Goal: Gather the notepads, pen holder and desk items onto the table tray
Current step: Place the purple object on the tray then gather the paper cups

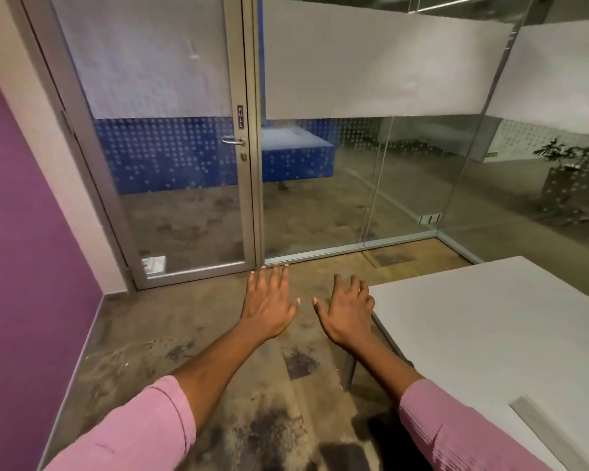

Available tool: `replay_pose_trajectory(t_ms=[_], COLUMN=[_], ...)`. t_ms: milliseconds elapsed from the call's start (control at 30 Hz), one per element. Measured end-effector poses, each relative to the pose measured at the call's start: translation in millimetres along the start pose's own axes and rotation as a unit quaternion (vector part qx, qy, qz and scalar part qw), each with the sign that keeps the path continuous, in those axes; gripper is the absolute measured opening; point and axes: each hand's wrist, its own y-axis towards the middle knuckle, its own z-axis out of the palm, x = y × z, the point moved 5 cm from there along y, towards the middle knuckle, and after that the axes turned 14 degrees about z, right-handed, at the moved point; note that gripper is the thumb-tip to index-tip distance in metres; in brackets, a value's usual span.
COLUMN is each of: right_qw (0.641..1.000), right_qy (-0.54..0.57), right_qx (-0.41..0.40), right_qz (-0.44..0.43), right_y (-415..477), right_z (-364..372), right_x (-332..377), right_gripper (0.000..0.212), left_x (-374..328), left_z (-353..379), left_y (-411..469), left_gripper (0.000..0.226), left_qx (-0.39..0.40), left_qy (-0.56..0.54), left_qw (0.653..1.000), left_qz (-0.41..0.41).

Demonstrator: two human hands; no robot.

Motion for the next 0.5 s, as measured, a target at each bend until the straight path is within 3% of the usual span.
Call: replay_pose_trajectory(t_ms=[500], right_qw=[0.999], right_qy=[-0.037], right_qx=[0.012], right_qz=[-0.027], right_y=[240.7], right_z=[102.6], right_x=[131.4], right_gripper=[0.082], left_x=[176.6], left_z=[55.0], left_y=[205.5], left_gripper=[0.076], left_qx=[0.028], left_qy=[0.002], left_qw=[1.000], left_qz=[-0.007])
